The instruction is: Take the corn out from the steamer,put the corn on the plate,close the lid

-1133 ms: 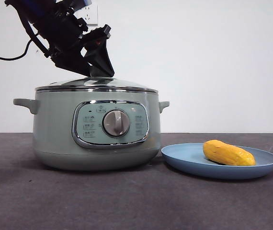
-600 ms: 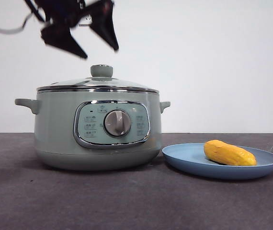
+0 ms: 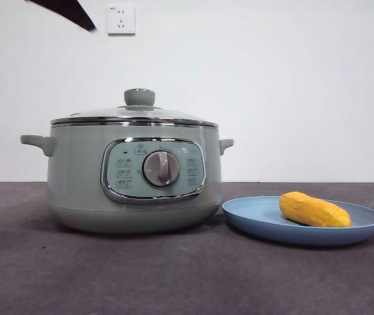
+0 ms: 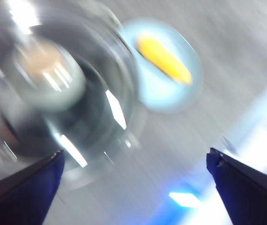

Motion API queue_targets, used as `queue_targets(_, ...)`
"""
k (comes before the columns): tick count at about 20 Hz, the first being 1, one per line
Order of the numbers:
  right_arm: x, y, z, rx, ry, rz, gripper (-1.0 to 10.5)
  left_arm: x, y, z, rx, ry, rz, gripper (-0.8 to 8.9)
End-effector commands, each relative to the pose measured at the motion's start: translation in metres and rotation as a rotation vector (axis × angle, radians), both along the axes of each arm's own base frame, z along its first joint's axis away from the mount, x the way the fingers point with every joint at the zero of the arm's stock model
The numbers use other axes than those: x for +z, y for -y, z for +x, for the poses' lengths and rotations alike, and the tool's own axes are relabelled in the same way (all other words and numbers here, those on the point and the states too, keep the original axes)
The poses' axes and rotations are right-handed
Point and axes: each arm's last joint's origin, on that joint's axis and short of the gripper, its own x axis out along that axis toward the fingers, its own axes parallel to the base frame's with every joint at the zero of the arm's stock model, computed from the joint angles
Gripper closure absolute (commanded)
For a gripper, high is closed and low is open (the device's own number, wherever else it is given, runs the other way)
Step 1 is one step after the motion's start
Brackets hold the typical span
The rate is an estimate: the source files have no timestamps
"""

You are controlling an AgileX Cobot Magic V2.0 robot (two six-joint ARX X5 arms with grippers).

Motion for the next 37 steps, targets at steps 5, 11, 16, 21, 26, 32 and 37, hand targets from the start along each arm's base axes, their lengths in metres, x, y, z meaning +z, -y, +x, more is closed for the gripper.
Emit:
queue_targets(5, -0.008, -0.001, 0.001, 0.056, -0.063, -0.049, 3.2, 0.013, -0.015, -0.035, -0.034, -0.047, 0.029, 3.82)
queue_targets(11, -0.014, -0.002, 0.003, 0.07, -0.13, -0.082, 4.7, 0.022, -0.021, -0.049, -0.032, -0.017, 0.017, 5.18)
queue_targets(16, -0.015, -0.002, 0.003, 0.07, -0.14, -0.085, 9.8, 0.022, -0.022, -0.05, -0.032, -0.014, 0.016, 8.24)
queue_targets(21, -0.015, -0.002, 0.003, 0.068, -0.14, -0.086, 9.5, 0.022, -0.022, -0.049, -0.032, -0.013, 0.016, 8.21)
queue_targets(26, -0.015, -0.002, 0.003, 0.066, -0.142, -0.085, 9.5, 0.022, -0.022, -0.049, -0.03, -0.008, 0.014, 8.18)
queue_targets(32, -0.015, -0.002, 0.003, 0.064, -0.142, -0.085, 9.5, 0.023, -0.021, -0.048, -0.03, 0.001, 0.01, 8.18)
queue_targets(37, -0.015, -0.002, 0.003, 0.064, -0.142, -0.085, 9.5, 0.024, -0.021, -0.047, -0.03, 0.021, 0.002, 8.17)
